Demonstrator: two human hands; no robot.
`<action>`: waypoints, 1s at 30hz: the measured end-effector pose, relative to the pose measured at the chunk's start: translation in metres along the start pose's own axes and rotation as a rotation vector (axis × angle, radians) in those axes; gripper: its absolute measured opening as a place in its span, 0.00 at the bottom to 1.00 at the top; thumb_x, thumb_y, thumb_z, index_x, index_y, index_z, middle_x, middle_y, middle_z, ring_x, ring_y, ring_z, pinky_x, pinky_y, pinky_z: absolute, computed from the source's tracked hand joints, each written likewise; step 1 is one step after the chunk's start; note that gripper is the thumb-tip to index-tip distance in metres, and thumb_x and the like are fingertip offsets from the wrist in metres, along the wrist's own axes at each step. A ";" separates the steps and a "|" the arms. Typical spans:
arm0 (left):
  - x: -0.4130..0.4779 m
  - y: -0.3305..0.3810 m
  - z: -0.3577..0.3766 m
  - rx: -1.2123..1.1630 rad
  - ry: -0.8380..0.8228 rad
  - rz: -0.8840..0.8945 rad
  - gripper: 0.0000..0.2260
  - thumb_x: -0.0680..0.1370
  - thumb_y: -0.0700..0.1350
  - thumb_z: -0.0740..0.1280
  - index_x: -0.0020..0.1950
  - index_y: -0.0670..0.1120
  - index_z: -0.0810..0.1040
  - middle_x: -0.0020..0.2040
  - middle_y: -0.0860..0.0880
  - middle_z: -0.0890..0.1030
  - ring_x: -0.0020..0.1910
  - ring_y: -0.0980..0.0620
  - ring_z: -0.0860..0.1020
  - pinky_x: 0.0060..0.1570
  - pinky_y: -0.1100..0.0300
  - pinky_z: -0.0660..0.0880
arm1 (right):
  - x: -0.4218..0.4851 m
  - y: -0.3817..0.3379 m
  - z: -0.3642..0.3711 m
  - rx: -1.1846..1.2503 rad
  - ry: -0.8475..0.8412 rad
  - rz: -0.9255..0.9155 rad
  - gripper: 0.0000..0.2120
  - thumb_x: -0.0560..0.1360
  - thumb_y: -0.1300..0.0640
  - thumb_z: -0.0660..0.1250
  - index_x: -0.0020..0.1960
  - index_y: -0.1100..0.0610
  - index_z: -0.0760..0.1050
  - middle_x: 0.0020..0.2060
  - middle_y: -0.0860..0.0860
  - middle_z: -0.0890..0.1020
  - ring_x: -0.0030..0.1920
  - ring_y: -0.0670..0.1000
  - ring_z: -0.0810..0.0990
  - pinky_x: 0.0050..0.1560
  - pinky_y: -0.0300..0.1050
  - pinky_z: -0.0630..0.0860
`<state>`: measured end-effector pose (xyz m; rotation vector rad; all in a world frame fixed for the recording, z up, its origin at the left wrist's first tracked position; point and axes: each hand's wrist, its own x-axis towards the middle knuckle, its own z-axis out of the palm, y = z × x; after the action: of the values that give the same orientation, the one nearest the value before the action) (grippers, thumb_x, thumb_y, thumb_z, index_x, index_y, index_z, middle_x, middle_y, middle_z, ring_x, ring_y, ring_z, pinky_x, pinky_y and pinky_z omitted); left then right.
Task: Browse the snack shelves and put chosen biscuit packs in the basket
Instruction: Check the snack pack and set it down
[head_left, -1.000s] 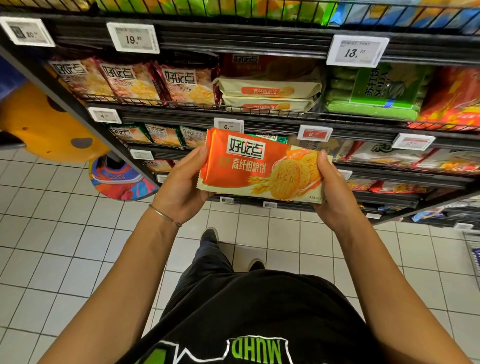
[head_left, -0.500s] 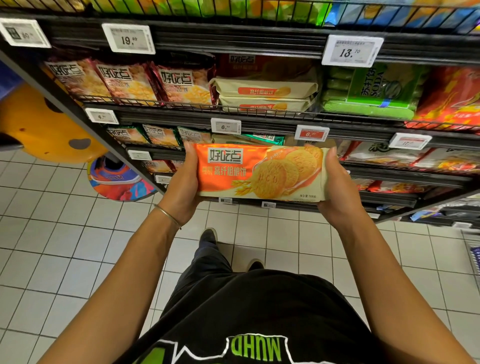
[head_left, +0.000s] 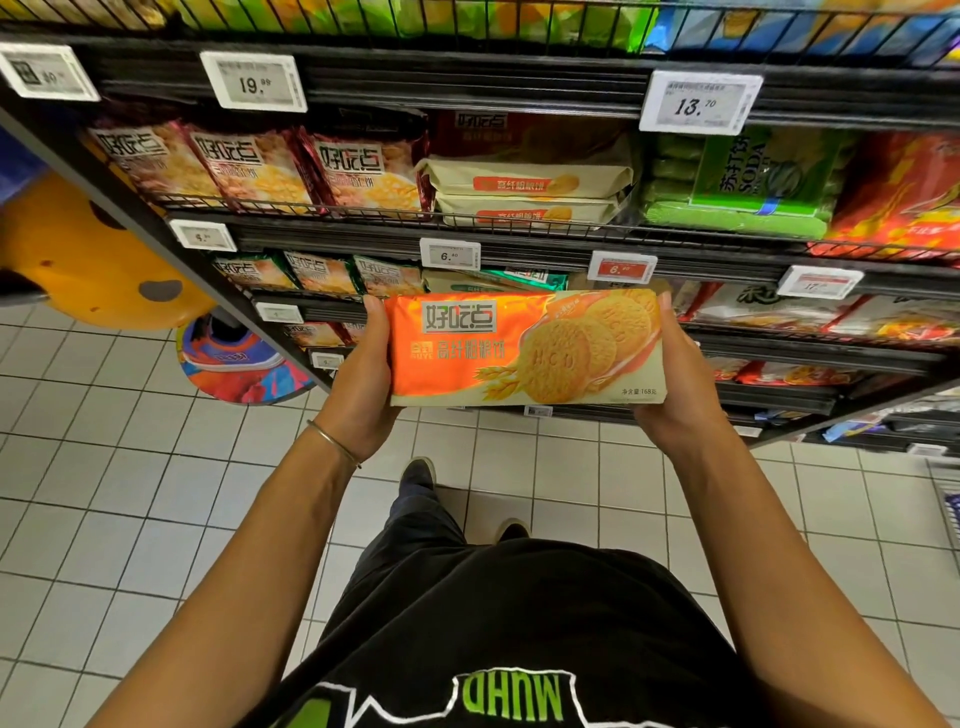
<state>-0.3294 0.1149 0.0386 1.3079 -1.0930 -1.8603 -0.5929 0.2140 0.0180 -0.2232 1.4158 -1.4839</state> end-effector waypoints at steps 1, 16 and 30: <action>0.000 0.000 0.000 0.018 0.008 0.010 0.31 0.83 0.66 0.48 0.75 0.50 0.74 0.66 0.46 0.82 0.66 0.47 0.80 0.71 0.41 0.72 | 0.000 0.000 0.000 0.003 -0.001 0.005 0.23 0.83 0.38 0.60 0.68 0.52 0.78 0.55 0.54 0.88 0.54 0.55 0.87 0.46 0.49 0.84; -0.002 0.004 0.000 -0.077 -0.056 0.016 0.30 0.84 0.65 0.49 0.75 0.48 0.74 0.68 0.44 0.81 0.68 0.44 0.79 0.71 0.42 0.71 | -0.005 -0.001 0.001 0.026 -0.053 0.062 0.22 0.84 0.38 0.60 0.65 0.52 0.81 0.56 0.54 0.87 0.55 0.56 0.87 0.52 0.53 0.84; -0.005 0.004 -0.007 -0.206 -0.129 -0.039 0.32 0.82 0.69 0.48 0.70 0.52 0.79 0.69 0.44 0.80 0.68 0.42 0.79 0.67 0.43 0.76 | -0.002 0.009 -0.002 0.080 -0.114 0.117 0.19 0.85 0.41 0.61 0.53 0.48 0.88 0.53 0.54 0.88 0.51 0.55 0.88 0.47 0.53 0.85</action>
<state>-0.3212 0.1151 0.0431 1.1124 -0.9164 -2.0500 -0.5886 0.2183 0.0110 -0.1691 1.2554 -1.4064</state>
